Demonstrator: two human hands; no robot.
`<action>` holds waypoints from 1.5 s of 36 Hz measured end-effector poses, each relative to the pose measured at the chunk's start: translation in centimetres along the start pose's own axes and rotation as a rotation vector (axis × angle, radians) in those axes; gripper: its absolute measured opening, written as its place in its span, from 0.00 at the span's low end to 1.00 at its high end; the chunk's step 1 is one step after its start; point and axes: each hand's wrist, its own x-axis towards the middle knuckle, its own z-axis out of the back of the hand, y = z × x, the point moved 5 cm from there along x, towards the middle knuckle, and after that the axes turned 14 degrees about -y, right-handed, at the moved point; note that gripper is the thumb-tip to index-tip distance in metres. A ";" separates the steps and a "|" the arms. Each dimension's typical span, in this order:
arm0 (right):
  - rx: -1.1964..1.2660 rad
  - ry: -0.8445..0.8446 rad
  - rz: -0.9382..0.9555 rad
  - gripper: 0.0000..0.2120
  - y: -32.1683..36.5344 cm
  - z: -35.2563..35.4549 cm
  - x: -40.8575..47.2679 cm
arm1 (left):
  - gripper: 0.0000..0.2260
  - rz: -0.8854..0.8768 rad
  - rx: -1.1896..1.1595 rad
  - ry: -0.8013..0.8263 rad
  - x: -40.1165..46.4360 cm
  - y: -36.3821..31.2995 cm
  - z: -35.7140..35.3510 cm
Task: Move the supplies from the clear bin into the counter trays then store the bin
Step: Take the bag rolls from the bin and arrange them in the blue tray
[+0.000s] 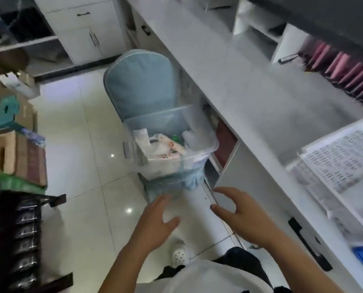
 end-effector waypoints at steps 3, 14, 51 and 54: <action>-0.033 0.028 0.021 0.23 2.2 -1.3 2.1 | 0.31 0.080 -0.020 -0.009 1.3 2.4 2.0; -0.106 0.184 -0.074 0.22 3.0 -4.8 13.7 | 0.32 0.213 0.000 0.101 10.5 5.7 3.7; -0.363 0.414 -0.294 0.21 -9.9 -38.9 56.9 | 0.22 0.373 0.177 0.554 37.0 13.5 -5.0; -0.387 0.387 -0.273 0.21 -10.2 -39.5 57.2 | 0.22 0.385 0.145 0.521 37.0 13.6 -4.8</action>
